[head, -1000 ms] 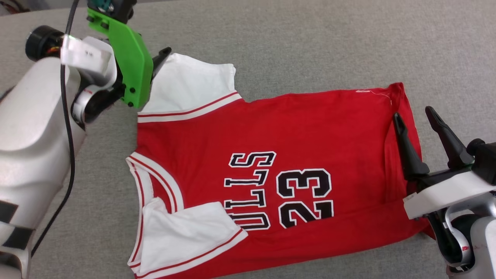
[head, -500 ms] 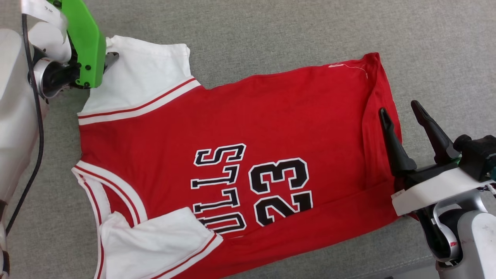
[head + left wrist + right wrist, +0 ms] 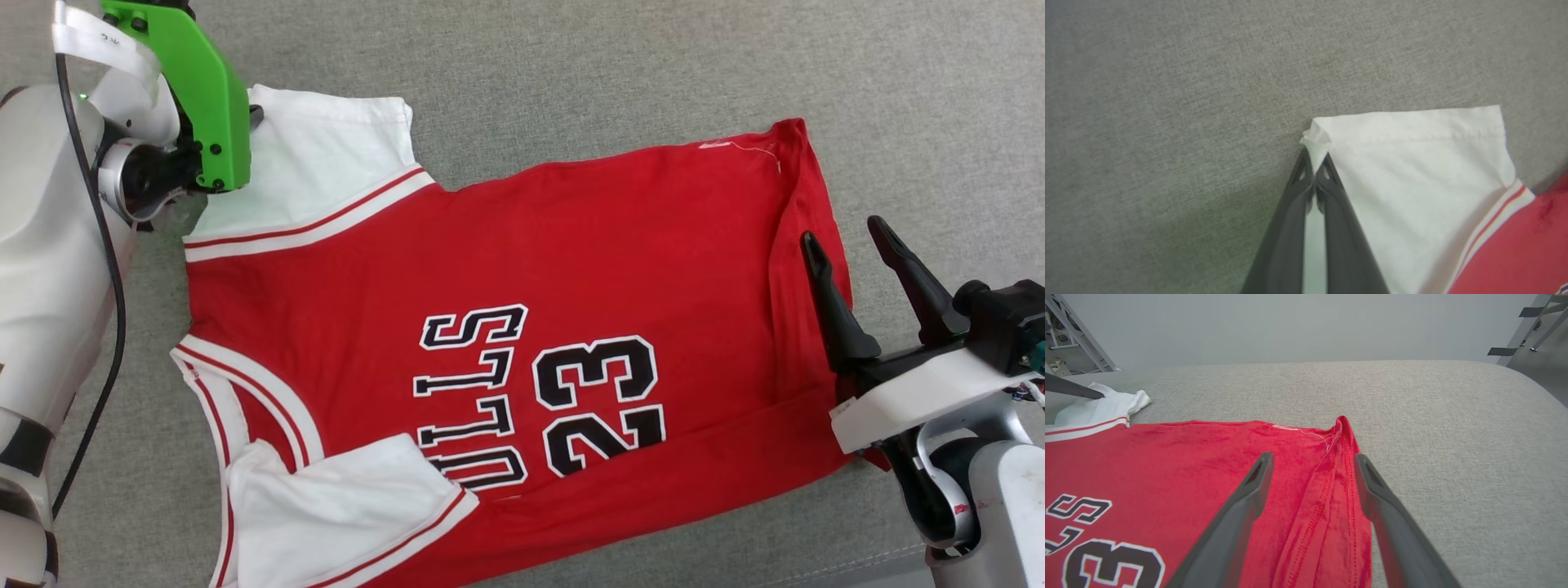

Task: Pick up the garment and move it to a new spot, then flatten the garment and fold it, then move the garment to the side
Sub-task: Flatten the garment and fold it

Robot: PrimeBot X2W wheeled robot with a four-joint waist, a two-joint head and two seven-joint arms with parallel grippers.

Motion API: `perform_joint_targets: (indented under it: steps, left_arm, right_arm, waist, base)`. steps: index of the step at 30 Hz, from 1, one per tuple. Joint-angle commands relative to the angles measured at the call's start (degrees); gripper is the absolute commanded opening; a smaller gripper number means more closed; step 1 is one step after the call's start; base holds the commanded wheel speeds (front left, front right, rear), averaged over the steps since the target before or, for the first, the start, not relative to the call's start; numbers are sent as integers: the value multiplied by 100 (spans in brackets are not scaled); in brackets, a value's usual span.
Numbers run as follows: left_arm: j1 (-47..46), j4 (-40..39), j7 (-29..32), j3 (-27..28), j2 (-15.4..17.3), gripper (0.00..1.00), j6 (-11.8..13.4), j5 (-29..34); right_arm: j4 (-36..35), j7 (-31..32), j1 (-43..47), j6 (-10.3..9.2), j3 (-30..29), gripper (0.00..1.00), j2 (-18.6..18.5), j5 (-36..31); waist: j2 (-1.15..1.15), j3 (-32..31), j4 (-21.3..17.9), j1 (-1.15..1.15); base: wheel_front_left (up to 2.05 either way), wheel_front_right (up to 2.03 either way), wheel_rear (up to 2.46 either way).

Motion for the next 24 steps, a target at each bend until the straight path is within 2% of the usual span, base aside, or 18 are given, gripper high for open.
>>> perform_joint_targets:
  steps: [1, 7, 15, 19, 24]
  left_arm:
    - [143, -14, -119, -23, -11, 0, -16, -38]
    - [318, -238, -749, 23, -17, 0, -16, -147]
    - [642, -1064, -1258, -40, 104, 0, 55, -9]
    - [904, -1851, -1322, -64, 225, 0, 274, 40]
    - [1250, -2986, -1304, -65, 453, 0, 682, 97]
  right_arm:
    - [15, 61, -74, -4, -29, 100, -49, -53]
    - [36, 617, -33, -4, -152, 100, -346, -96]
    - [67, 2155, -372, -4, -226, 100, -997, 41]
    - [224, 3053, -783, -4, -201, 100, -1291, 267]
    - [695, 3970, -1433, -4, -164, 100, -1493, 484]
  waist:
    - [0, -195, 103, -1]
    - [0, -605, 353, -1]
    - [0, -817, 761, -1]
    - [0, -766, 958, -1]
    - [0, -618, 1182, -1]
  base:
    - [0, 0, 0]
    - [0, 0, 0]
    - [0, 0, 0]
    - [0, 0, 0]
    - [0, 0, 0]
